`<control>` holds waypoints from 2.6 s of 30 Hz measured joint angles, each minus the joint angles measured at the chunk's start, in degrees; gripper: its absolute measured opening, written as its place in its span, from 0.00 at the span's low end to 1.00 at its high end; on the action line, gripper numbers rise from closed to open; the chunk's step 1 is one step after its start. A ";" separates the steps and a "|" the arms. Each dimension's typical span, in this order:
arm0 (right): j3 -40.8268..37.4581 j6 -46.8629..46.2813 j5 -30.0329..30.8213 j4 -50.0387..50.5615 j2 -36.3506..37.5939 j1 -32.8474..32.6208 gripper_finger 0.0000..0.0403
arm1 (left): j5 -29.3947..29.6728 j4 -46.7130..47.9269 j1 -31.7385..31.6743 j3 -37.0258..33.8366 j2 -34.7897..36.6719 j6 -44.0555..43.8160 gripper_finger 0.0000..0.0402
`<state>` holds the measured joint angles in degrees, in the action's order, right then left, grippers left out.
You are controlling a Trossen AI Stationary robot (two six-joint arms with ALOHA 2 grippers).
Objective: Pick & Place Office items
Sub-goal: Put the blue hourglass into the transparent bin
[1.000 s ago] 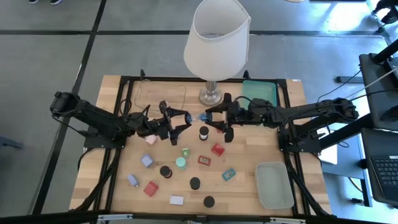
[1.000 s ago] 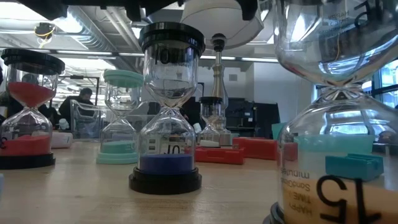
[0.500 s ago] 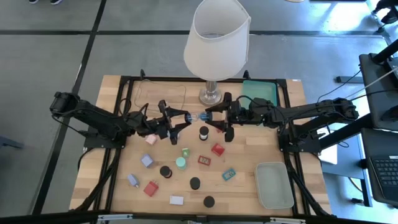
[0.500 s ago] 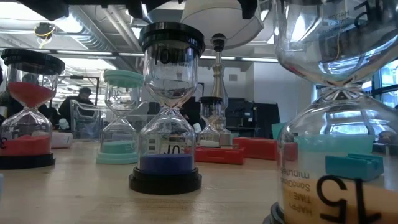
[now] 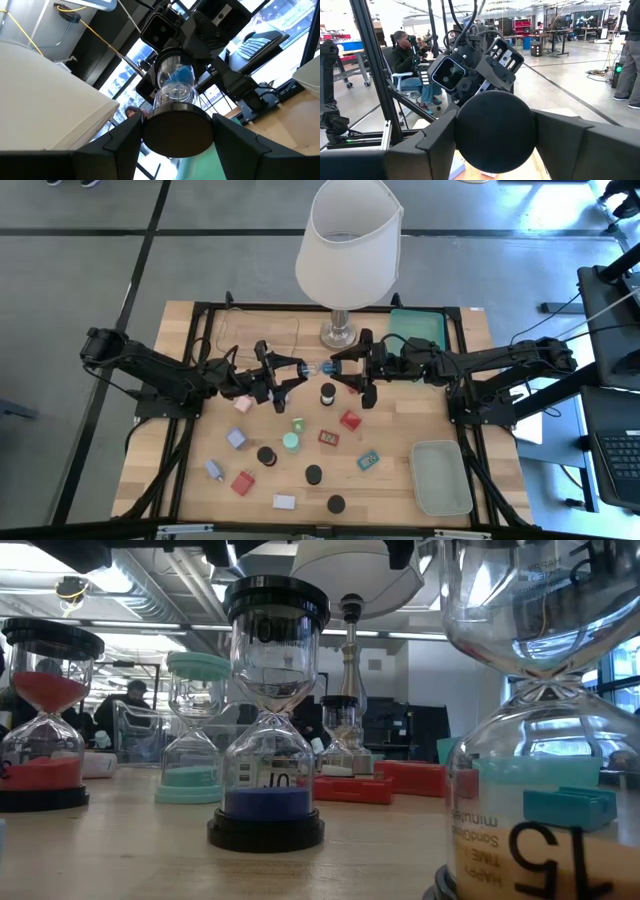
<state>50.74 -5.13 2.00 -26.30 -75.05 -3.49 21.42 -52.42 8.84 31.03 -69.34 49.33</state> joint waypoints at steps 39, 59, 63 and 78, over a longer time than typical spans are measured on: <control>0.00 -3.30 1.45 32.32 8.02 5.81 0.91 | 58.40 -2.67 -4.08 0.00 -0.02 -7.76 0.52; 0.00 -1.70 2.29 33.27 8.05 5.81 0.91 | 42.48 8.02 -8.37 0.00 0.00 -23.52 0.54; 0.00 -1.71 2.29 33.27 8.05 5.81 0.91 | 28.63 14.77 -9.24 0.00 0.00 -34.97 0.54; 0.00 -1.79 3.78 34.12 8.07 5.81 0.91 | 3.19 82.40 -18.28 24.34 3.53 -63.45 0.54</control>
<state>50.74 -6.92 5.78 7.81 -66.98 2.33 24.61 29.98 -9.44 55.37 -65.81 -14.12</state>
